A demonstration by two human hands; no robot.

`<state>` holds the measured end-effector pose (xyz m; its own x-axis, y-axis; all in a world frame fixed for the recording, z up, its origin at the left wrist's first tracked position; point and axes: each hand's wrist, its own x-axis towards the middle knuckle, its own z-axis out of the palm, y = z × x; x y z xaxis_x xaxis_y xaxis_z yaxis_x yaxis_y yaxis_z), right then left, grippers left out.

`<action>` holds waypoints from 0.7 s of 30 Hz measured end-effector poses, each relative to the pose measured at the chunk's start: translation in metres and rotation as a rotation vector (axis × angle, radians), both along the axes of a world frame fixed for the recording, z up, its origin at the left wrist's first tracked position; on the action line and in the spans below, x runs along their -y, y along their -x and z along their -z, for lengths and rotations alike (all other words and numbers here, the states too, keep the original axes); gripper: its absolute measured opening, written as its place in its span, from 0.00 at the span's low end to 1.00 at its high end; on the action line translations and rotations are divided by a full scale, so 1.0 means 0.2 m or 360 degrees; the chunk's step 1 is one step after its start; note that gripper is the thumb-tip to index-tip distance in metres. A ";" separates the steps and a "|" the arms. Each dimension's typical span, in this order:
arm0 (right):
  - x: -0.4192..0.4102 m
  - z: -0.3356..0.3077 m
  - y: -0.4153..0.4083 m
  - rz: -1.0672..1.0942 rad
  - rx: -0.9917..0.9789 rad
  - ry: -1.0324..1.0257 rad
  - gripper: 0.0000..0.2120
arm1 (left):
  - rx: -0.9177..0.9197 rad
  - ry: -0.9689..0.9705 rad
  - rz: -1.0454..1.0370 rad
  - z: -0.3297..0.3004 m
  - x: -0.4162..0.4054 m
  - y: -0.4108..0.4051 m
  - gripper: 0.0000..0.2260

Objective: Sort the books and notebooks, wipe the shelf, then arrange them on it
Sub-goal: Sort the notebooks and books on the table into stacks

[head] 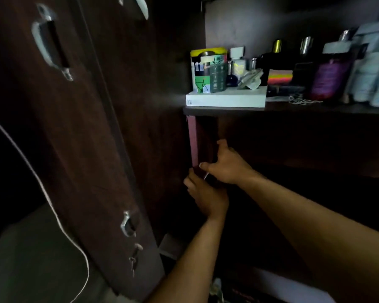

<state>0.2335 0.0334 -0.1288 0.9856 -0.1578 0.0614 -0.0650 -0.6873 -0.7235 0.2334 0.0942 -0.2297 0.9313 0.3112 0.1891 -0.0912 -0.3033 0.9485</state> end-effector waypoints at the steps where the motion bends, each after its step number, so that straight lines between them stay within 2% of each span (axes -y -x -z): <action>1: 0.02 0.04 -0.05 0.0026 0.0015 -0.0060 0.43 | 0.0003 -0.0049 -0.0071 0.00 0.03 -0.02 0.32; 4: 0.04 0.13 -0.15 0.0109 0.0092 -0.0182 0.51 | 0.0034 -0.0289 -0.0156 0.03 0.06 -0.10 0.24; 6: 0.05 0.15 -0.18 0.0096 0.0157 -0.0195 0.55 | 0.0070 -0.0302 -0.0147 0.05 0.06 -0.13 0.19; 8: 0.07 0.17 -0.18 0.0024 0.0216 -0.0184 0.57 | 0.0105 -0.0258 -0.0016 0.05 0.06 -0.12 0.22; 10: 0.10 0.18 -0.15 -0.0051 0.0213 -0.0160 0.58 | 0.0166 -0.0314 0.0196 0.05 0.08 -0.14 0.19; 13: 0.20 0.21 -0.05 -0.0120 0.0165 -0.0181 0.56 | 0.0050 -0.0389 0.0447 -0.03 0.14 -0.12 0.23; 14: 0.23 0.22 0.01 -0.0128 0.0150 -0.0189 0.55 | -0.0013 -0.0330 0.0474 -0.07 0.15 -0.08 0.26; 17: 0.34 0.19 0.20 -0.0065 0.0088 -0.0157 0.54 | -0.0137 0.0475 0.0637 -0.13 0.19 0.12 0.33; 18: 0.37 0.17 0.26 -0.0001 0.0085 -0.0180 0.53 | -0.0183 0.0602 0.0774 -0.16 0.20 0.21 0.34; 20: 0.42 0.11 0.46 0.0225 0.0183 -0.0256 0.48 | -0.0224 0.0691 0.1000 -0.19 0.21 0.37 0.24; 21: 0.47 0.11 0.59 0.0393 0.0221 -0.0221 0.45 | -0.0224 0.0736 0.1058 -0.19 0.23 0.45 0.22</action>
<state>0.1156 -0.0598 -0.1506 0.9001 -0.4077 0.1539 -0.1116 -0.5570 -0.8230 0.1435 0.0483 -0.1923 0.9541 -0.2961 0.0448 0.0150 0.1966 0.9804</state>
